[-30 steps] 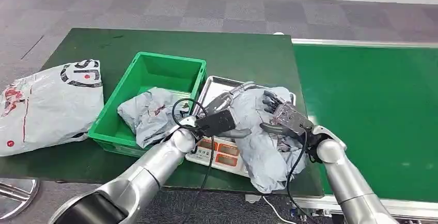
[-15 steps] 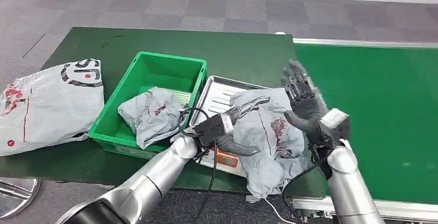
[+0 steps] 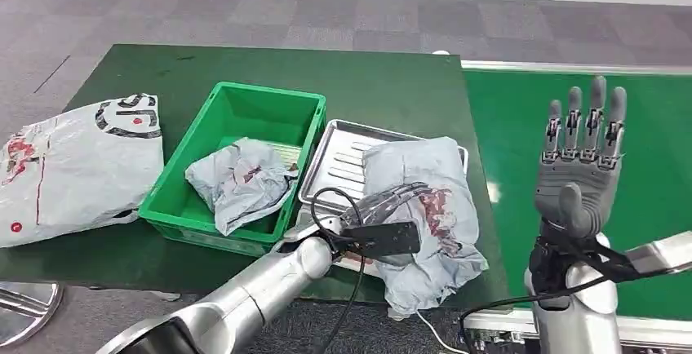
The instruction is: Moved the parcel from conveyor to table for the left to box.
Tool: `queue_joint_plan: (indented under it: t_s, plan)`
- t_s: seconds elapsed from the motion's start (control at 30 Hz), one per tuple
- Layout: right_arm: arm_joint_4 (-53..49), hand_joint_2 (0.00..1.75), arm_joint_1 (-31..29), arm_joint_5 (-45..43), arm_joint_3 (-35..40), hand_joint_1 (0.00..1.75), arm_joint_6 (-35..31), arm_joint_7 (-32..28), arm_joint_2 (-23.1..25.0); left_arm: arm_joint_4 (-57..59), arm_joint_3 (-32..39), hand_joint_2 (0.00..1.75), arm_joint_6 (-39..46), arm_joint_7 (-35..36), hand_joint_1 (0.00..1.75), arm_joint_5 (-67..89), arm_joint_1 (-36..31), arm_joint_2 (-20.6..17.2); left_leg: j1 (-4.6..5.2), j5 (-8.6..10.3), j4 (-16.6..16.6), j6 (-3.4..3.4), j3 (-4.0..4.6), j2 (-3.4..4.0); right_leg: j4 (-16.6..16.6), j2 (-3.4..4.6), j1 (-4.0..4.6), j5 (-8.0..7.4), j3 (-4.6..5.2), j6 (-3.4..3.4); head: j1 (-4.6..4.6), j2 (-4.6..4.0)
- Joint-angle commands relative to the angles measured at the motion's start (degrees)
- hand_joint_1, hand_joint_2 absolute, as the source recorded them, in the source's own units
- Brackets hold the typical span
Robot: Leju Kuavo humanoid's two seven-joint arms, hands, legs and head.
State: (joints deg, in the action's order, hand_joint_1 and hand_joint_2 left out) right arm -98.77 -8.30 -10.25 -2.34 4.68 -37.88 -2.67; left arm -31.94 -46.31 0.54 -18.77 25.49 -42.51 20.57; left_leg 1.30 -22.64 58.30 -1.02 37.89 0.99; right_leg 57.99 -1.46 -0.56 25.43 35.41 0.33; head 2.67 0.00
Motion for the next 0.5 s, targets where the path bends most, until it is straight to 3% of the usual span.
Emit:
queue_joint_plan:
  t_s: [0.03, 0.5]
  plan:
    - [1.9, 1.75, -3.5, 1.2, -2.5, 0.0, 0.7, 1.8, 2.7, 15.6, -12.3, 1.75, 3.2, 14.8, 0.0, 11.9, -4.5, -0.6, -0.07, -0.04, 0.0, 0.17, -0.18, 0.11, -0.1, 0.27, 0.04, -0.03, -0.15, -0.03, 0.0, 0.0]
    - [1.0, 1.75, -2.2, 2.4, -2.8, 0.0, 0.6, 2.1, 3.3, 15.1, -10.8, 1.75, 0.3, 16.2, 0.0, 12.6, -3.3, -0.6, -0.12, 0.01, -0.1, 0.27, -0.61, 0.16, -0.1, 0.29, 0.07, -0.16, -0.55, -0.11, 0.0, 0.0]
